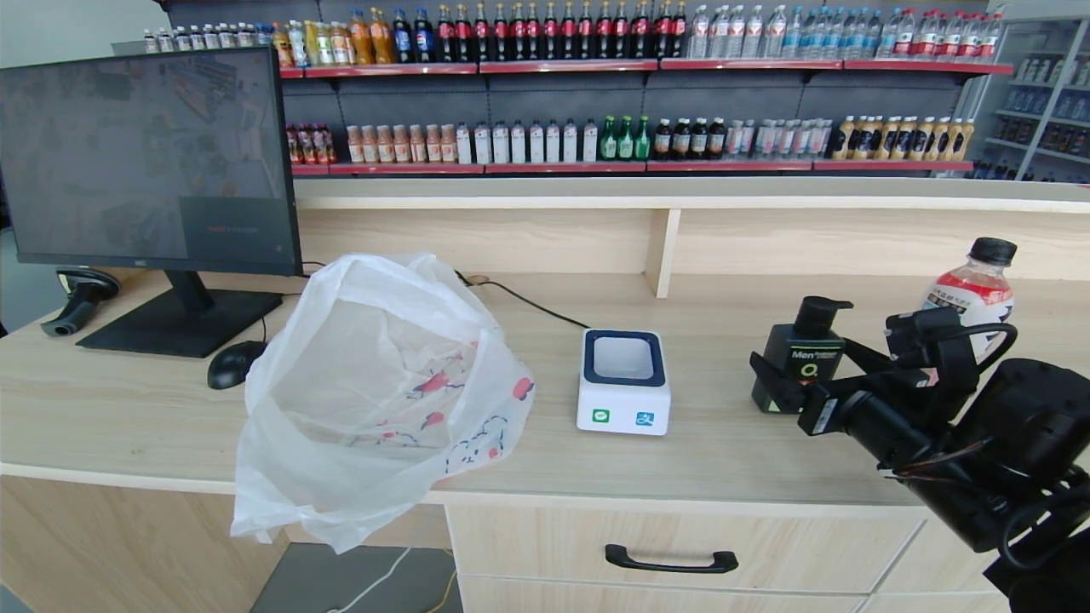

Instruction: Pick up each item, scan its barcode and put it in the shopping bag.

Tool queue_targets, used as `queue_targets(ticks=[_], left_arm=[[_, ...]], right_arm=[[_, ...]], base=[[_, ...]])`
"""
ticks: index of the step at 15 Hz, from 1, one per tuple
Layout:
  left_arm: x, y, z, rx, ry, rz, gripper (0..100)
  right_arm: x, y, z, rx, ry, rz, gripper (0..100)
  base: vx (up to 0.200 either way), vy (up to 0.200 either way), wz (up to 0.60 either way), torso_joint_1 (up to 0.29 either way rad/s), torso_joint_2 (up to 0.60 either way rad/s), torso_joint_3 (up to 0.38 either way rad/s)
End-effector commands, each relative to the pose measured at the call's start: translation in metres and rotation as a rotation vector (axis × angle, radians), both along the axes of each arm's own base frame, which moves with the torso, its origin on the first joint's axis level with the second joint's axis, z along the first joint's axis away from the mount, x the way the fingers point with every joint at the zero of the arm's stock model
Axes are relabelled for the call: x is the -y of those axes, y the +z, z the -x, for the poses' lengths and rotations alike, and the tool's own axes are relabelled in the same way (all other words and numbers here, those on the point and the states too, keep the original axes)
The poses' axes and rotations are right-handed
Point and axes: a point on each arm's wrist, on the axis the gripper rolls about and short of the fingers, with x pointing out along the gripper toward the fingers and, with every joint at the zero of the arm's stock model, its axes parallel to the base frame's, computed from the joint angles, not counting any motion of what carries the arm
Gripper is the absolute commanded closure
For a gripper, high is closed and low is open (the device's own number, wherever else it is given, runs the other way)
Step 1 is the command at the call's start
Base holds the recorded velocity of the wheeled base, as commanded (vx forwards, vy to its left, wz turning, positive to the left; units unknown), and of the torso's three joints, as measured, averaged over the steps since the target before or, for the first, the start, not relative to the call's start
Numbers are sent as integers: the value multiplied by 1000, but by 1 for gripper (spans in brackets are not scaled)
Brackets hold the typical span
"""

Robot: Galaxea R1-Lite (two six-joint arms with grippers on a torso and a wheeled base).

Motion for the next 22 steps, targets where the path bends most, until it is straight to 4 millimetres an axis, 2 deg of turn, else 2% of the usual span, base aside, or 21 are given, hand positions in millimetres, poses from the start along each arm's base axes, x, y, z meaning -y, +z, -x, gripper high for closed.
queue_targets(ticks=[1,13,18,22], left_arm=[[0,0,0,1,0,0,0],[0,0,0,1,0,0,0],[0,0,0,1,0,0,0],[0,0,0,1,0,0,0]], right_arm=[[-4,-3,-2,-8,12,2,0],[-14,-6,-3,-13,46,4,0],[0,1,23,-19,26,7,0],[-9,7,30,5,72,0,0]], base=[[0,0,0,0,0,0],[0,0,0,0,0,0],[0,0,0,0,0,0],[0,0,0,0,0,0]])
